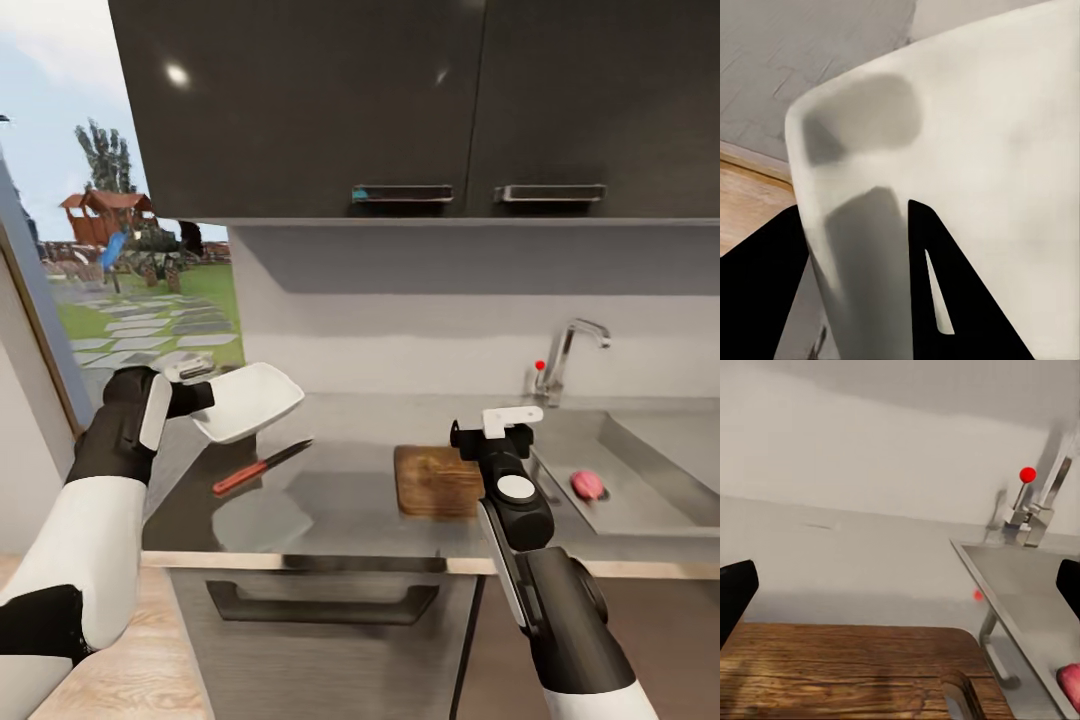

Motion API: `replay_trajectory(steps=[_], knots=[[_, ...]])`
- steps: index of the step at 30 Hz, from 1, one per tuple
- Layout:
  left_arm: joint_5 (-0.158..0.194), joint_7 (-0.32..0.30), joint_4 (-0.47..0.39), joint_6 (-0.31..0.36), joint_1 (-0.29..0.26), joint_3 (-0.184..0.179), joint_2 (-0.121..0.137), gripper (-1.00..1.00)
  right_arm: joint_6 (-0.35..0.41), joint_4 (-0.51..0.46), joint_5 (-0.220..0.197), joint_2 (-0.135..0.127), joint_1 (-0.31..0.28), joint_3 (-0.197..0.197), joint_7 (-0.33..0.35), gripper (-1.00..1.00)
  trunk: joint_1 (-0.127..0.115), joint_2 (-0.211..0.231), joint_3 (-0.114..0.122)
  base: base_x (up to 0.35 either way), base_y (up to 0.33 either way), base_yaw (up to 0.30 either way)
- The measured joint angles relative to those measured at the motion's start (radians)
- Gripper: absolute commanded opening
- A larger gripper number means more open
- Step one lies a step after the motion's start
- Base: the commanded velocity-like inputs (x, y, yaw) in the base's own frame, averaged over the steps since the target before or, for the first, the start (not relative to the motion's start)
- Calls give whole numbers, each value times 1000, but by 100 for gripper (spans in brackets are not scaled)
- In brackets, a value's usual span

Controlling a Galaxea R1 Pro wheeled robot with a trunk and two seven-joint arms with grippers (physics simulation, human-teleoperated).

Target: In the kitchen, take the Vidalia onion out of the sink, dice it on the chopping board with the paring knife, put the diced onion into the bowl on the countertop, then place both the paring knife and the chopping board into the sink.

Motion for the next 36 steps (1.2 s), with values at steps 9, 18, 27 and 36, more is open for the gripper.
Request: replay_trajectory(steps=[9, 18, 27, 36], knots=[[-3, 0, 68, -3, 0, -4, -1, -100, 0, 0, 1, 0, 0, 0, 0, 100, 0, 0, 0, 25, -3, 0], [-4, 0, 76, -4, 0, 0, 21, -100, 0, 0, 0, 0, 0, 0, 0, 100, 0, 0, 0, 82, 0, 0], [-3, 0, 83, -5, 0, 0, 21, -100, 0, 0, 0, -1, 0, 0, 0, 100, 0, 0, 0, 246, 0, 0], [-3, 0, 84, -5, 0, -1, 21, -100, 0, 0, 1, -1, 0, 2, 1, 100, 0, 0, 0, 51, 0, 0]])
